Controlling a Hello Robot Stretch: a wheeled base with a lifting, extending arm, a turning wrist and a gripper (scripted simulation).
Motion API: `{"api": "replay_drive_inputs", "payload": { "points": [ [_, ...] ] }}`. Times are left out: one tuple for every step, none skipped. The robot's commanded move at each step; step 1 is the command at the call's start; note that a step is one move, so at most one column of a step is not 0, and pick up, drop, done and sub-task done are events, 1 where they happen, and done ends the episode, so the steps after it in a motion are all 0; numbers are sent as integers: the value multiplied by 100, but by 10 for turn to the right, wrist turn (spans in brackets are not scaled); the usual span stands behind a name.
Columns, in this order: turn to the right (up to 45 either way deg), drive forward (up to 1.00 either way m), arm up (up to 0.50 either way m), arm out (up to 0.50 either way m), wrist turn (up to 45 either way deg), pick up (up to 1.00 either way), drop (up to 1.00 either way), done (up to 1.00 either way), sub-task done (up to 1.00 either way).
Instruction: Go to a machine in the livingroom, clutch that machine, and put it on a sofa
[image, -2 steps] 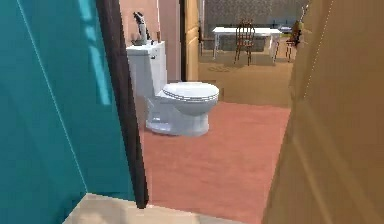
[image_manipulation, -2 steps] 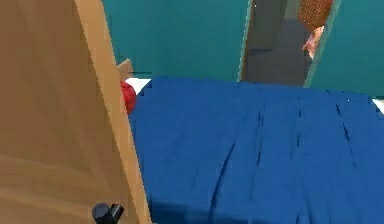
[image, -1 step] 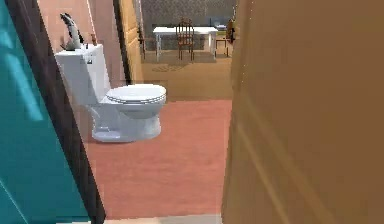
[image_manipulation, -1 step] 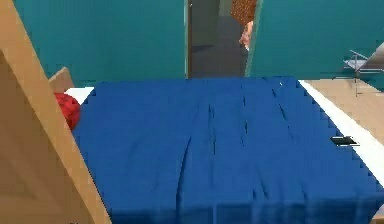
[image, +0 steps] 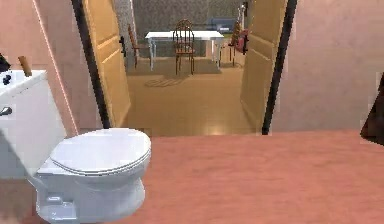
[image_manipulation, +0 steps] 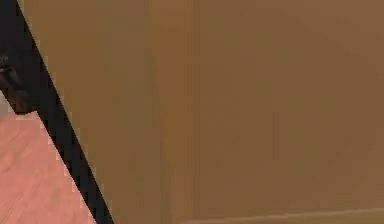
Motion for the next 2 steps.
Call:
{"api": "replay_drive_inputs", "payload": {
  "points": [
    [0, 20, 0, 0, 0, 0, 0, 0, 0],
    [300, 0, 0, 0, 0, 0, 0, 0, 0]
  ]
}}
